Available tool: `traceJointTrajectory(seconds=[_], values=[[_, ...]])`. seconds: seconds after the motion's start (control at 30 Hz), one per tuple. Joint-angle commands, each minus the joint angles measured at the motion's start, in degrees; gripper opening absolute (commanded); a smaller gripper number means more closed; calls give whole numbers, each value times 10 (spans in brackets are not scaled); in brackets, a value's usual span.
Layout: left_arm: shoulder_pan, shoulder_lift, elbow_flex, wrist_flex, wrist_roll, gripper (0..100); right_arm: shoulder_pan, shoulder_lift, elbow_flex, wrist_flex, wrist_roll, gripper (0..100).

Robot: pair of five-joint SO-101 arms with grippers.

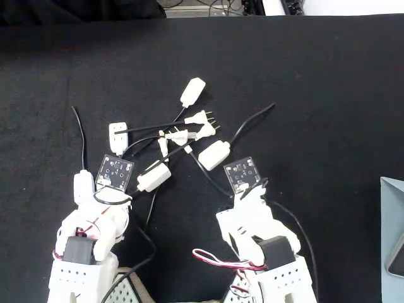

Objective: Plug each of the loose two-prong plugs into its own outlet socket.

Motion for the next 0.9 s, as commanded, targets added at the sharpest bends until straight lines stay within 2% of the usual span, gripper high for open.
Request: traceJointTrajectory(seconds=[0.0, 0.2, 0.5, 0.63, 0.87], values=[[0, -2, 10, -8, -4, 30, 6, -38, -47, 4, 2, 15], [0, -2, 10, -8, -5, 30, 7, -33, -116, -34, 40, 13], [0, -2, 10, -7, -5, 30, 54, -15, -239, -47, 41, 12], [0, -2, 10, -7, -5, 30, 54, 93, -298, -76, 42, 12], [0, -2, 10, -7, -5, 30, 55, 409, -472, -76, 42, 12]])
